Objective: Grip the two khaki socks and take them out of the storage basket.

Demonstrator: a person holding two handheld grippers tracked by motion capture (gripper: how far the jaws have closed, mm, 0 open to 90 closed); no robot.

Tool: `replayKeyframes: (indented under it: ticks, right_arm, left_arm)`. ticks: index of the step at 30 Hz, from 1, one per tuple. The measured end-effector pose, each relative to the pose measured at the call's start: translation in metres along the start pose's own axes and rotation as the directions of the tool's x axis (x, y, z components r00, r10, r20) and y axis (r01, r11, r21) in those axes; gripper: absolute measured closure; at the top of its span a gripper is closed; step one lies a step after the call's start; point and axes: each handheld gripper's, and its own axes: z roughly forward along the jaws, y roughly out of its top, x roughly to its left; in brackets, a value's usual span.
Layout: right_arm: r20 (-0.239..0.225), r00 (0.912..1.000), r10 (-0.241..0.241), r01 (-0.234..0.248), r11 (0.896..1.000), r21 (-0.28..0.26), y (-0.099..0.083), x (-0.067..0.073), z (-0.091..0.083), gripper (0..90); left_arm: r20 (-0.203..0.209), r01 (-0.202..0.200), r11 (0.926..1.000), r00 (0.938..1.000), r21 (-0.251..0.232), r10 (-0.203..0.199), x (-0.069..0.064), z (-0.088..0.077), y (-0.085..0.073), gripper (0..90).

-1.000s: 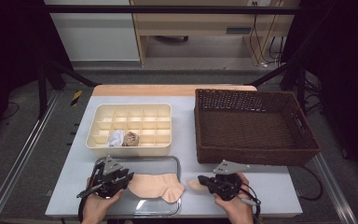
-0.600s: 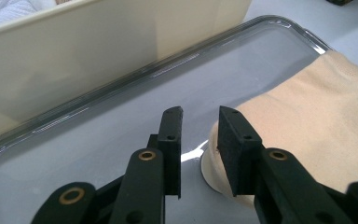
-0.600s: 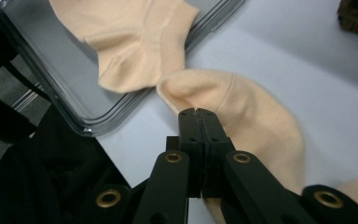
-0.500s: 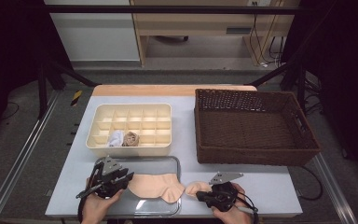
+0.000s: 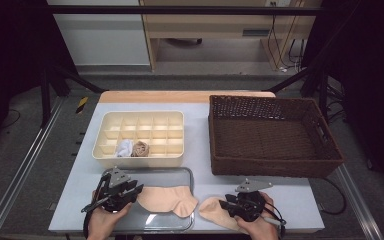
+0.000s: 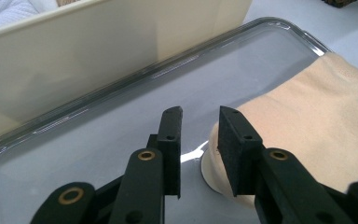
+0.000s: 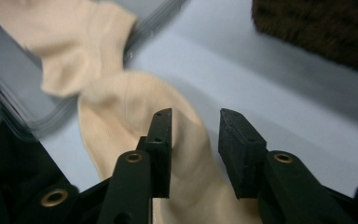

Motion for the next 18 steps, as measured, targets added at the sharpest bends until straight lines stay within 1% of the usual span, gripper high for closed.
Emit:
replayKeyframes:
  ticks: [1, 2, 3, 5, 6, 8, 10, 11, 12, 13, 14, 15, 16, 18]
  right_arm:
    - [0.001, 0.9999, -0.012, 0.012, 1.000, 0.016, -0.002, 0.000, 0.002, 71.6]
    - [0.000, 0.9995, -0.031, 0.031, 0.999, 0.028, -0.002, 0.000, 0.004, 77.4]
    - [-0.002, 0.9990, -0.045, 0.045, 0.998, 0.036, 0.001, 0.002, 0.004, 86.2]
    - [-0.002, 0.9985, -0.054, 0.054, 0.998, 0.029, 0.004, 0.002, 0.003, 86.9]
    - [-0.002, 0.9984, -0.056, 0.056, 0.998, 0.016, 0.007, 0.003, 0.001, 87.2]
    - [0.008, 0.9974, -0.072, 0.072, 0.997, -0.040, 0.019, 0.001, -0.003, 87.5]
    - [0.025, 0.9949, -0.097, 0.099, 0.993, -0.069, 0.029, -0.003, -0.004, 87.5]
    - [0.025, 0.9949, -0.097, 0.099, 0.993, -0.069, 0.029, -0.003, -0.004, 87.5]
    - [0.050, 0.9944, -0.093, 0.096, 0.993, -0.067, 0.037, -0.009, -0.003, 87.5]
    - [0.050, 0.9944, -0.093, 0.096, 0.993, -0.067, 0.037, -0.009, -0.003, 87.5]
    - [0.055, 0.9955, -0.077, 0.080, 0.995, -0.053, 0.040, -0.014, 0.003, 87.2]
    - [0.055, 0.9955, -0.077, 0.080, 0.995, -0.053, 0.040, -0.014, 0.003, 87.2]
    - [0.056, 0.9958, -0.073, 0.075, 0.997, -0.032, 0.039, -0.016, 0.007, 87.0]
    - [0.051, 0.9964, -0.068, 0.069, 0.998, -0.008, 0.036, -0.016, 0.015, 83.0]
  left_arm:
    - [0.000, -0.001, 1.0000, 1.0000, -0.001, 0.001, 0.000, 0.000, 0.000, 69.9]
    - [-0.001, -0.001, 1.0000, 1.0000, -0.001, 0.001, 0.000, 0.000, 0.000, 69.9]
    - [-0.001, 0.000, 1.0000, 1.0000, -0.001, 0.000, 0.001, -0.001, 0.000, 69.8]
    - [-0.001, -0.001, 1.0000, 1.0000, -0.002, 0.001, 0.001, -0.001, 0.000, 69.9]
    - [-0.001, 0.000, 1.0000, 1.0000, -0.001, 0.000, 0.001, 0.000, 0.000, 69.9]
    - [-0.002, 0.002, 1.0000, 1.0000, -0.001, -0.002, 0.000, 0.001, 0.000, 69.9]
    - [-0.003, 0.001, 1.0000, 1.0000, -0.001, -0.001, 0.000, 0.001, 0.001, 70.1]
    - [-0.003, 0.001, 1.0000, 1.0000, -0.001, -0.001, 0.000, 0.001, 0.001, 70.2]
    - [-0.003, 0.001, 1.0000, 1.0000, -0.001, -0.001, 0.000, 0.001, 0.001, 70.4]
    - [-0.003, 0.001, 1.0000, 1.0000, -0.001, -0.001, 0.000, 0.001, 0.001, 70.4]
    - [-0.003, 0.001, 1.0000, 1.0000, 0.001, -0.001, 0.001, 0.001, 0.001, 70.4]
    - [-0.003, 0.001, 1.0000, 1.0000, 0.001, -0.001, 0.001, 0.001, 0.001, 70.4]
    - [-0.003, 0.002, 1.0000, 1.0000, 0.000, -0.002, 0.001, 0.000, 0.001, 70.4]
    - [-0.002, 0.004, 1.0000, 1.0000, -0.003, -0.004, 0.002, -0.001, 0.001, 70.1]
